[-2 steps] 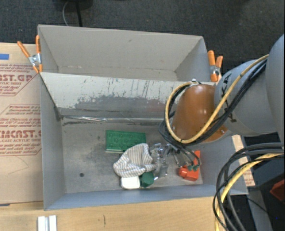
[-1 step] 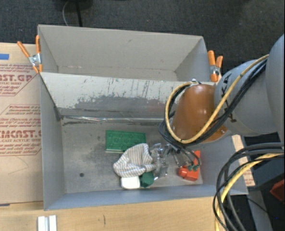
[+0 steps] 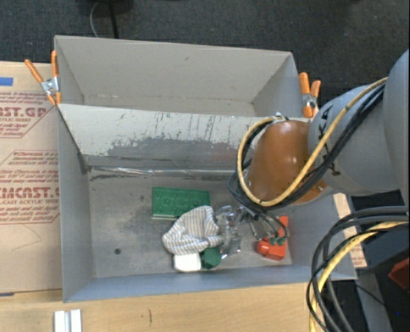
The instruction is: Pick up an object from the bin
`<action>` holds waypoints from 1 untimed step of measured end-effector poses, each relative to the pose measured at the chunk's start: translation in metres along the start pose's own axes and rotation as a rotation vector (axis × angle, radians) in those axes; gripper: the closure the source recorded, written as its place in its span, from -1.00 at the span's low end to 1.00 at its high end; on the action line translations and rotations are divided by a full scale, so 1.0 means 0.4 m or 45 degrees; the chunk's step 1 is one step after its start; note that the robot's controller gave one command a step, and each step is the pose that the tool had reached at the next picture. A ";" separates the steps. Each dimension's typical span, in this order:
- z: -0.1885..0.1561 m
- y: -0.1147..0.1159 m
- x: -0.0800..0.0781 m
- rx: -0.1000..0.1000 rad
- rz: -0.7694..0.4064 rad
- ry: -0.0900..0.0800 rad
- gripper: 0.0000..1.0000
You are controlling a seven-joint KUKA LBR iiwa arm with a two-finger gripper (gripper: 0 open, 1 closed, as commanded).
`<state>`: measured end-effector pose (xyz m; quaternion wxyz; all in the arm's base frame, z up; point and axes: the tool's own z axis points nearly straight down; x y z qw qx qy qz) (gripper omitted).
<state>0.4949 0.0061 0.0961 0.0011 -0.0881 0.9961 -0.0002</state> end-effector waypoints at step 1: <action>-0.009 0.015 -0.011 -0.002 0.045 0.001 1.00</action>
Offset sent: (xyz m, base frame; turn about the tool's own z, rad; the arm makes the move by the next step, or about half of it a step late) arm 0.0107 0.0044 0.0419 0.0668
